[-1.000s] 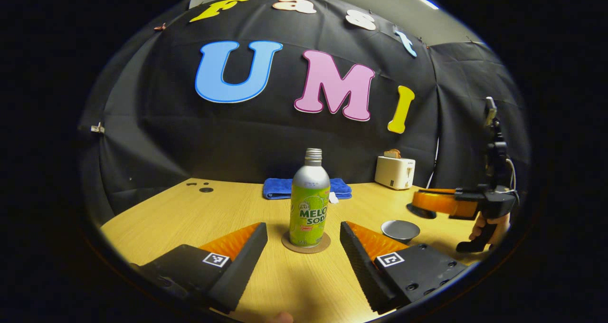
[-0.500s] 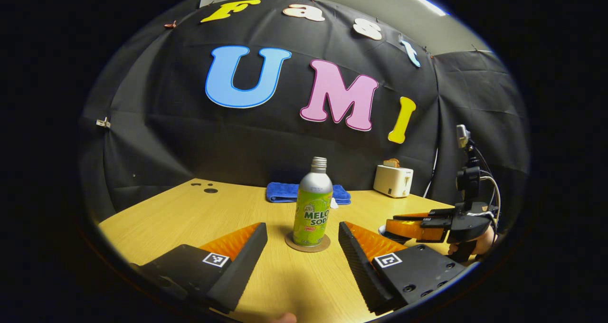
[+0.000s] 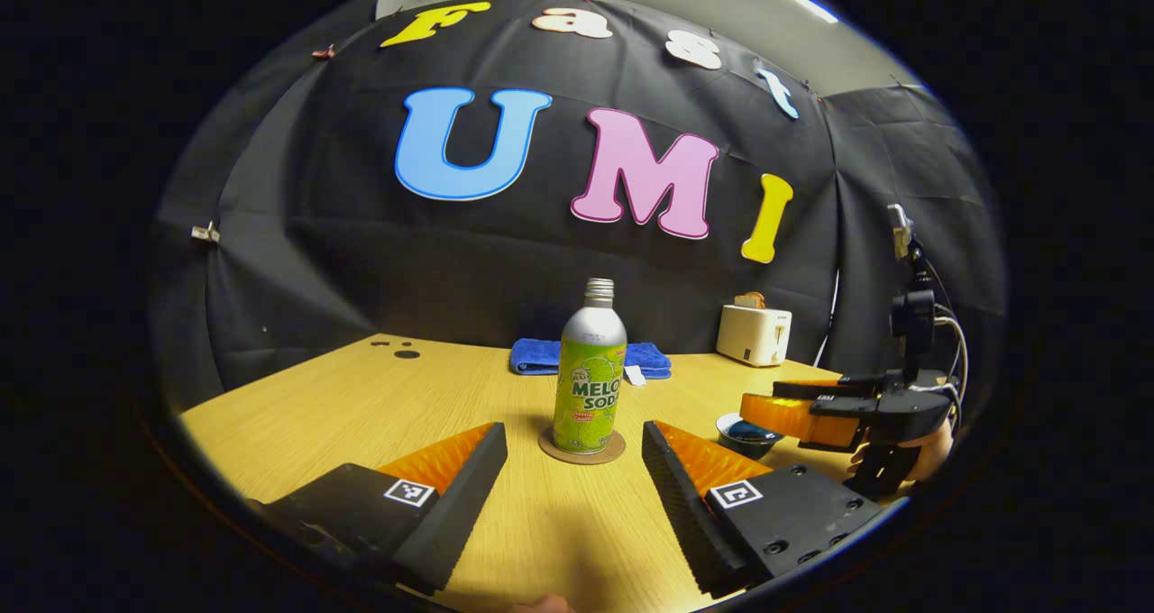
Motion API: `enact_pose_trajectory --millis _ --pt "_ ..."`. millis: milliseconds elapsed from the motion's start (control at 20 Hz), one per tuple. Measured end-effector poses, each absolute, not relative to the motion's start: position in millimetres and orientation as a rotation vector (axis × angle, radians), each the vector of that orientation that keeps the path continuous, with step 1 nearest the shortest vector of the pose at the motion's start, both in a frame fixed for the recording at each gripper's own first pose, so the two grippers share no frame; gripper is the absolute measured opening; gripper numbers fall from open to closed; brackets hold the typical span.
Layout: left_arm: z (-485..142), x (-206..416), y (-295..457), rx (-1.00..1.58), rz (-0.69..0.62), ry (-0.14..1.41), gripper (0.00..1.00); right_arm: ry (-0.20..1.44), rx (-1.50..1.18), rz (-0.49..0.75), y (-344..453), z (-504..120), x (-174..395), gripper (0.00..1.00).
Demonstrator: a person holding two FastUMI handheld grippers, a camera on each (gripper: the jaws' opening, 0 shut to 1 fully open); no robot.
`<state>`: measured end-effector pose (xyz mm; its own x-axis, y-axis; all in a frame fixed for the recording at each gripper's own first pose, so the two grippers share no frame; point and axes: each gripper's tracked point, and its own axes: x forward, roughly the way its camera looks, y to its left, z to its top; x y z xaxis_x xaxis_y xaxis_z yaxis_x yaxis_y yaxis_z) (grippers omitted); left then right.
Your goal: Open the teacup lid with one hand, grasp the water bottle and pour water into the teacup with the other hand; after pouring, place the water bottle on the coaster and then close the teacup lid.
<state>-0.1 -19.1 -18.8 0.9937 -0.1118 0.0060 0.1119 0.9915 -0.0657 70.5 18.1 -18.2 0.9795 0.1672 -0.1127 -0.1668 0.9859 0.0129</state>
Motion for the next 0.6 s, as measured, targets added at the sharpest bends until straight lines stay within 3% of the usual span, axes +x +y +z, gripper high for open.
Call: enact_pose_trajectory --millis 200,600 --pt "-17 -4 -39 0.011 -0.104 -0.024 0.95 0.048 0.015 0.123 1 -9 52 1.0" --pt "-18 3 -28 -0.003 0.053 -0.022 0.96 -0.002 0.007 0.012 -29 -3 27 1.0"
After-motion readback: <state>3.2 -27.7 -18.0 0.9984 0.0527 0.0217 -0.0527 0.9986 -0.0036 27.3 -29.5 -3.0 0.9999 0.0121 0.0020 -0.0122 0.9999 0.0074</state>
